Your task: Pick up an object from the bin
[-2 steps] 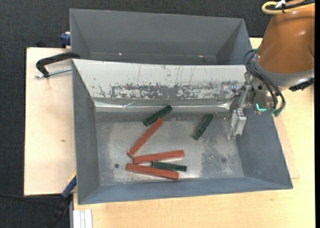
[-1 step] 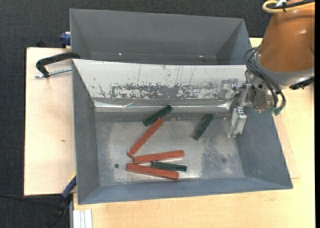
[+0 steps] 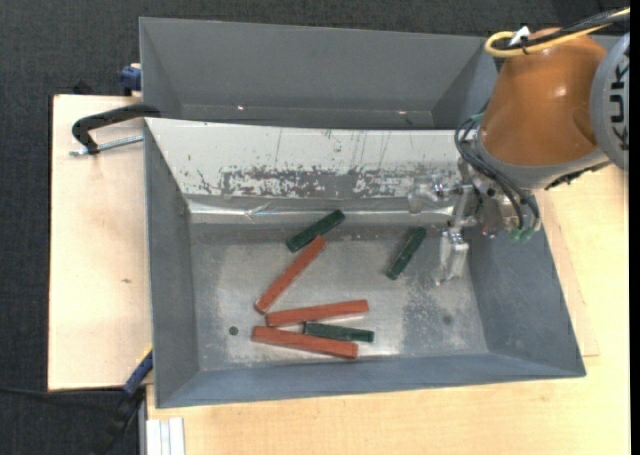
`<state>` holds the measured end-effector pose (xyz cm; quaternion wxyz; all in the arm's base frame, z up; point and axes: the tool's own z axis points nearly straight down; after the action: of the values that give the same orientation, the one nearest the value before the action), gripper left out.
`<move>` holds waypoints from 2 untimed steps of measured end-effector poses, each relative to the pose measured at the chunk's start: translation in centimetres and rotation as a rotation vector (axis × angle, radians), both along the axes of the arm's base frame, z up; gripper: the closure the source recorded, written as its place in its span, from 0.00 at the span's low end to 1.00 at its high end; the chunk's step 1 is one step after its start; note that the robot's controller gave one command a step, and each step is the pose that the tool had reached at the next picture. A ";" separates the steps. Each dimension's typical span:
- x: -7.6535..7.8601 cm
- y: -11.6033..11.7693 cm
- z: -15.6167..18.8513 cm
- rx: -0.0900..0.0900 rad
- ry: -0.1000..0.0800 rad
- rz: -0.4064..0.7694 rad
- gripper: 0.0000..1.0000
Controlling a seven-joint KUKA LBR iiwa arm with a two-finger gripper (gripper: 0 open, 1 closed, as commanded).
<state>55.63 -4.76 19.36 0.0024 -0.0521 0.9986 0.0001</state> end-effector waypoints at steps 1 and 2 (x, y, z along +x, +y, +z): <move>3.0 2.2 -3.4 0.001 -0.001 0.144 0.00; 3.9 0.8 -3.7 -0.001 -0.004 0.331 0.00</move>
Offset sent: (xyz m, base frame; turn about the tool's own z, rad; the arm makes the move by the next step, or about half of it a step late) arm 0.0390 0.0043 -0.0392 -0.3591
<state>59.57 -3.97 15.66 0.0041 -0.2160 0.9764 -0.0002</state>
